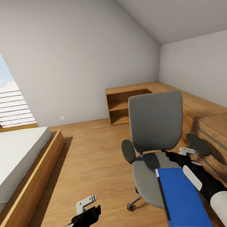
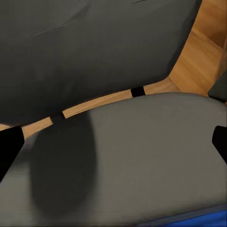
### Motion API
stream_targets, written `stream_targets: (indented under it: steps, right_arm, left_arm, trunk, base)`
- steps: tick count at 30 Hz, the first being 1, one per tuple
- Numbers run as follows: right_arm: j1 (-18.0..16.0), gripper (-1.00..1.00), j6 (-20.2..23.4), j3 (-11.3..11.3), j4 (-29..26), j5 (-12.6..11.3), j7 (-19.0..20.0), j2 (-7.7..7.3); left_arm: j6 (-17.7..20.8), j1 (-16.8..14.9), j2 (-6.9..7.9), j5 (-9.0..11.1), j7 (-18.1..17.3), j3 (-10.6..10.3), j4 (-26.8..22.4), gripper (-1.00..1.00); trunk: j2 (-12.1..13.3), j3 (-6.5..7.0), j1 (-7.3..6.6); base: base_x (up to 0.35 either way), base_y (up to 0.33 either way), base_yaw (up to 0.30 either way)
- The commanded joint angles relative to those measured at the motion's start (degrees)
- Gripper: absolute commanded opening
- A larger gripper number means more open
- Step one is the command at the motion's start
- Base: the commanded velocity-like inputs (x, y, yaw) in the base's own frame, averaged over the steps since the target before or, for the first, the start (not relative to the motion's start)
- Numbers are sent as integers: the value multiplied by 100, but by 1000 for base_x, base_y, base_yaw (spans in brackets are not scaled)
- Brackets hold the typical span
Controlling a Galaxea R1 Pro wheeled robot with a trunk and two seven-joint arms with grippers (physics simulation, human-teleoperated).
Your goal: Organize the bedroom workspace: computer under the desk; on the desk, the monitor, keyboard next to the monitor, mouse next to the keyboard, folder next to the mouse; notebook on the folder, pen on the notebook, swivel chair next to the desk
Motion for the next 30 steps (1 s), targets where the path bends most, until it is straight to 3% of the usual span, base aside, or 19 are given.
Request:
stream_targets:
  steps: [1, 5, 9, 15, 23, 30]
  right_arm:
    - [12, 100, 47, 29, -46, -44, -47, 3]
    - [63, 100, 75, 29, -145, -46, -47, 41]
    - [302, 100, 121, 29, -611, -24, -161, 162]
    - [1014, 100, 592, 75, -2046, 16, -907, 293]
    - [1923, 100, 1338, 159, -3802, -5, -1141, 550]
    - [2148, 100, 1482, 168, -4165, -22, -1158, 679]
  left_arm:
    - [8, -4, 0, 58, 57, -3, -8, 100]
    - [8, -4, 0, 58, 57, -2, -7, 100]
    - [6, -4, 0, 58, 57, 0, -7, 100]
    - [0, -4, 0, 53, 50, -4, -9, 100]
    - [-1, -4, 0, 50, 48, -7, -9, 100]
    - [-1, -4, 0, 50, 41, -7, -7, 100]
  trunk:
    - [-3, -6, -1]
    - [-3, -6, -1]
    - [-3, -6, -1]
    - [-3, -6, -1]
    - [-3, -6, -1]
    - [-3, -6, -1]
  base:
    - [0, 0, 0]
    - [0, 0, 0]
    - [0, 0, 0]
    - [0, 0, 0]
    - [-13, 35, 0]
    - [-86, 258, 0]
